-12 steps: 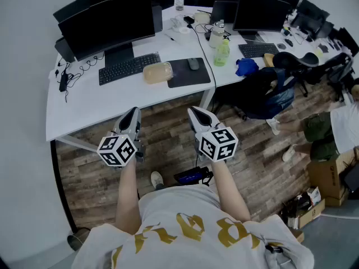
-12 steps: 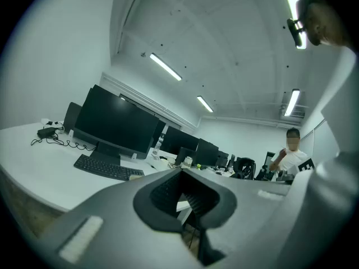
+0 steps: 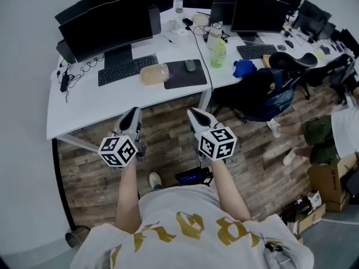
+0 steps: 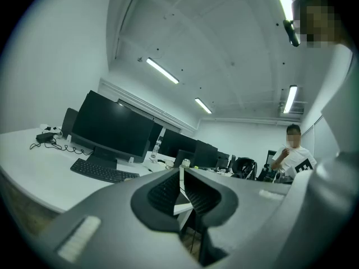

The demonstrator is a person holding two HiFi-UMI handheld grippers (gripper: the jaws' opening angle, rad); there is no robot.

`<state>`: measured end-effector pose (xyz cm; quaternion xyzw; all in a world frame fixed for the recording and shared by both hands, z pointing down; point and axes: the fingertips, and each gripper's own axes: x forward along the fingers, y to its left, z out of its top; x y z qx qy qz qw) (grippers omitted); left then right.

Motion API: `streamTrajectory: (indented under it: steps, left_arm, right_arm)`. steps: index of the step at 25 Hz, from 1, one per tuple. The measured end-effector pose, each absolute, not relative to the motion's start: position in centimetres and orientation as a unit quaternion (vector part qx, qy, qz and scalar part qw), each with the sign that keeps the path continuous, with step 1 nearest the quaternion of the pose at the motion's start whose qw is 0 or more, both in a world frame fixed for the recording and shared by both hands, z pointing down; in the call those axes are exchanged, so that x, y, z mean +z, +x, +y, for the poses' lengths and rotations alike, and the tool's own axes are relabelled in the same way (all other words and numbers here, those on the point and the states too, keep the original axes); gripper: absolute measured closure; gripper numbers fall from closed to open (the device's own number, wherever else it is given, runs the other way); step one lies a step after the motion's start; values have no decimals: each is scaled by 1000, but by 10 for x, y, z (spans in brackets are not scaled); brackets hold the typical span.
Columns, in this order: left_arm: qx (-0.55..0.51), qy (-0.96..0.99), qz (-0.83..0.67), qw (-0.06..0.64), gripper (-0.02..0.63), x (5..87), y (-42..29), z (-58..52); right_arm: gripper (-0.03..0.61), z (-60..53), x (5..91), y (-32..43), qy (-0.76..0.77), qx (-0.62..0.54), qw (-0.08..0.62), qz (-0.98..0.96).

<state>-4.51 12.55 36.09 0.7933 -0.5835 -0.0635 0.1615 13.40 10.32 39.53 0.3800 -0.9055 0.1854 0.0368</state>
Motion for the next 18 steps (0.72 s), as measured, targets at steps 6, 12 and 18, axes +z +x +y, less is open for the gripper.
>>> streamTrajectory:
  steps: [6, 12, 18]
  left_arm:
    - [-68, 786, -595, 153, 510, 357, -33, 127]
    - [-61, 782, -596, 176, 495, 372, -29, 121]
    - [-54, 777, -596, 194, 495, 392, -40, 92]
  right_arm:
    - [419, 100, 400, 153, 362, 199, 43, -910]
    - [397, 93, 409, 156, 353, 215, 41, -910]
    - [397, 68, 427, 144, 349, 229, 53, -907]
